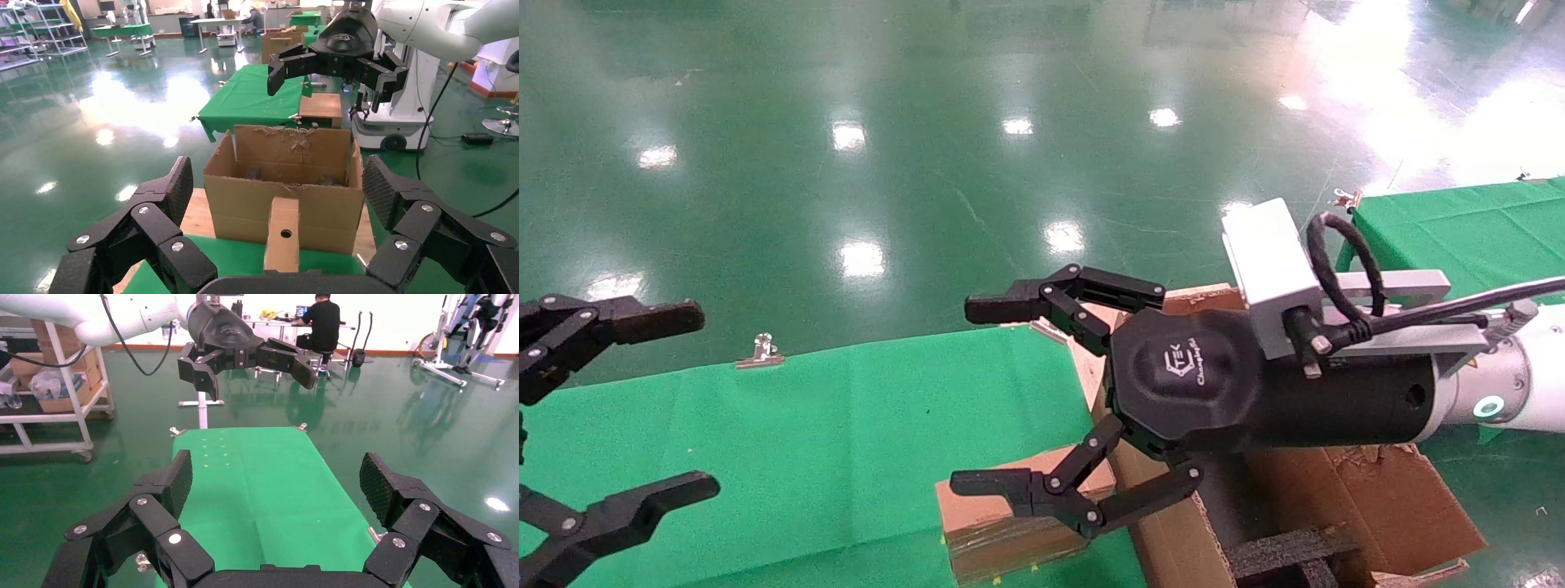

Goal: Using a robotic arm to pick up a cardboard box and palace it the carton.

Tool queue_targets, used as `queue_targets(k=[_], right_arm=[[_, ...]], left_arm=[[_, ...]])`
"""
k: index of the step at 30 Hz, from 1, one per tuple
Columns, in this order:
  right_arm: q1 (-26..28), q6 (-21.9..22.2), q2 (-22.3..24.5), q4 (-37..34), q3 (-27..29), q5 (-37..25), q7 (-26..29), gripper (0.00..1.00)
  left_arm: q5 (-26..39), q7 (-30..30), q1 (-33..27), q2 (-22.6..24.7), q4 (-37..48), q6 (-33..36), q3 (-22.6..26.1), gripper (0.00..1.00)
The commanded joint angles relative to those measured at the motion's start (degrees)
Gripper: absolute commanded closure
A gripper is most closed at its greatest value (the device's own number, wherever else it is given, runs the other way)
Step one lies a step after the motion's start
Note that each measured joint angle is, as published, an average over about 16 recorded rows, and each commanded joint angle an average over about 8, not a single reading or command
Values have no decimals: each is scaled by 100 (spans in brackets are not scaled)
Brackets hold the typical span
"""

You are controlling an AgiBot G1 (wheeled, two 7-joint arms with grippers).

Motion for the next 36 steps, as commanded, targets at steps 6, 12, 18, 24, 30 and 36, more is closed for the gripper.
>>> queue_targets(k=[6, 12, 18, 24, 30, 36], right_arm=[[0, 0, 0, 0, 0, 0, 0, 0], [0, 0, 0, 0, 0, 0, 0, 0], [0, 0, 0, 0, 0, 0, 0, 0], [-2, 0, 0, -1, 3, 0, -1, 0], [43, 52, 16, -5, -59, -141, 69, 0], [365, 220, -29, 20, -397, -912, 359, 0]], left_arm=[[0, 0, 0, 0, 0, 0, 0, 0], [0, 0, 0, 0, 0, 0, 0, 0], [0, 0, 0, 0, 0, 0, 0, 64], [0, 0, 0, 0, 0, 0, 0, 100], [0, 0, 0, 0, 0, 0, 0, 100], [0, 0, 0, 0, 0, 0, 0, 100]])
